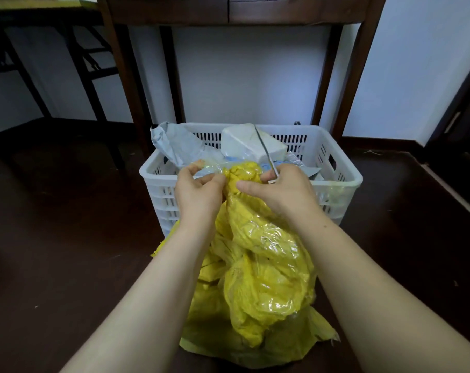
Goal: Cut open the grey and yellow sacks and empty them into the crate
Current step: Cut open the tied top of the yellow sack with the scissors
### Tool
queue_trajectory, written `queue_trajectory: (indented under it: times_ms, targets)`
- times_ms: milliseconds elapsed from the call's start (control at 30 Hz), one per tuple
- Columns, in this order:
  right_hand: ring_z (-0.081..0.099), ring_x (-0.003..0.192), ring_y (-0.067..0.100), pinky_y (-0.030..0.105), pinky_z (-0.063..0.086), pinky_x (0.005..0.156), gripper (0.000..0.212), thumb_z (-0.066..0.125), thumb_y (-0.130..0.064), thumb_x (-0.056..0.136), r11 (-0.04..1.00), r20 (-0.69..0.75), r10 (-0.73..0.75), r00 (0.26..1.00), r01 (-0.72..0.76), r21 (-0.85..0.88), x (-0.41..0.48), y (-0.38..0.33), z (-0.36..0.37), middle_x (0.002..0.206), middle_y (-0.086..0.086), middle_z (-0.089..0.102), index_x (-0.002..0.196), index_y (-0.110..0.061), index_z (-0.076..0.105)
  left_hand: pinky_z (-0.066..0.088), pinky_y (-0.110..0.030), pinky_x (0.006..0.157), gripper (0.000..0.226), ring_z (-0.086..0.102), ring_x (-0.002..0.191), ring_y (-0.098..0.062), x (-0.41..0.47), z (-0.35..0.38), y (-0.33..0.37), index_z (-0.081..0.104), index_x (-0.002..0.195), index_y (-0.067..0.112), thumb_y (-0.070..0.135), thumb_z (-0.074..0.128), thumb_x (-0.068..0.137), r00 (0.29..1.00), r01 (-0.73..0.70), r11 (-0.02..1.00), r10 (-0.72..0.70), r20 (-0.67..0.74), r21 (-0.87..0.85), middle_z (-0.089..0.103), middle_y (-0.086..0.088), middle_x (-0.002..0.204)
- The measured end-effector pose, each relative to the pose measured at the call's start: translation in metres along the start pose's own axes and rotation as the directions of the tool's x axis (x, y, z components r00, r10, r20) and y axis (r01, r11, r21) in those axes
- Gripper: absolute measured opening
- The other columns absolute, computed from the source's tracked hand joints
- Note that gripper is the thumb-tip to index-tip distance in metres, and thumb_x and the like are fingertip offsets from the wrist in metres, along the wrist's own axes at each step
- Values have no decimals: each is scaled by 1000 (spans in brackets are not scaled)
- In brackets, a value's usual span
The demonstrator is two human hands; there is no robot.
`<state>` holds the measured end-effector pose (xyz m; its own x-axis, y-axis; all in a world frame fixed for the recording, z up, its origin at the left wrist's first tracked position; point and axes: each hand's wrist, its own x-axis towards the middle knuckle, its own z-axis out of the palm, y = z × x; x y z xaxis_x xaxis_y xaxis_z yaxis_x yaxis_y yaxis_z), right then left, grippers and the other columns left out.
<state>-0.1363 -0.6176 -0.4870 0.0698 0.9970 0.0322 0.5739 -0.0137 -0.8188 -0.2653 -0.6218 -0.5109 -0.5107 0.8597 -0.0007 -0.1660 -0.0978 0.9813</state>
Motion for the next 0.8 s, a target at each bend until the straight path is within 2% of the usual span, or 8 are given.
queue_trajectory:
  times_ms: [100,167,267,333,433,567,667,800]
  targets:
    - [59,73,25,40,54,73,20,68,-36,74,1000,-35,-5,999,5,16,6,7,1,83,3,69,76,-17,65,55,-42,78,51,62,68,-19,-3,-1,1,49,125,9,3,65,77,999,12,999,-14,37,45,65,-6,88]
    - [49,56,22,35,45,56,36,67,-49,64,993,-5,6,1000,-5,122,4,4,2,77,5,69,75,-14,66,55,-44,85,63,67,85,-24,-7,-1,5,47,127,10,14,74,70,995,2,995,-12,99,95,67,-9,103]
    - [43,50,18,32,38,55,53,70,-67,51,983,38,18,999,-25,182,3,2,4,65,1,60,69,-18,57,56,-40,81,56,69,85,-26,-11,3,7,51,122,4,7,72,71,989,-7,993,-11,149,120,68,-15,103]
    - [44,53,20,31,40,58,41,74,-54,61,991,19,19,1000,-21,131,7,9,5,62,0,55,69,-17,58,56,-29,63,38,67,67,-20,-13,3,8,55,111,2,-7,66,75,983,51,996,-63,170,73,67,-16,92]
    - [46,52,17,27,40,56,14,70,-27,64,996,-5,4,1000,-4,94,11,18,4,61,0,59,65,-16,62,52,-26,50,57,59,63,-20,-15,0,14,45,123,-2,-9,66,71,951,237,971,-228,208,-21,62,-17,88]
    - [42,34,1,22,36,48,12,69,-14,63,976,27,-101,995,94,195,10,13,4,40,-14,51,58,-21,61,55,-34,68,77,65,79,-23,-12,-5,17,51,126,11,26,78,55,958,78,979,-126,258,190,68,-5,97]
    - [39,33,2,22,34,47,9,67,-11,66,958,52,-140,989,122,258,8,8,7,41,-12,51,60,-16,61,52,-36,71,42,65,74,-29,-11,-2,19,68,94,-4,23,82,66,978,-29,977,-16,206,213,69,-15,84]
    - [37,42,13,25,29,48,8,64,-14,70,942,60,-126,990,100,321,8,11,6,61,6,55,65,-10,59,55,-28,66,4,65,67,-18,-6,-8,14,71,84,12,8,69,84,974,-77,983,39,221,165,70,-2,72]
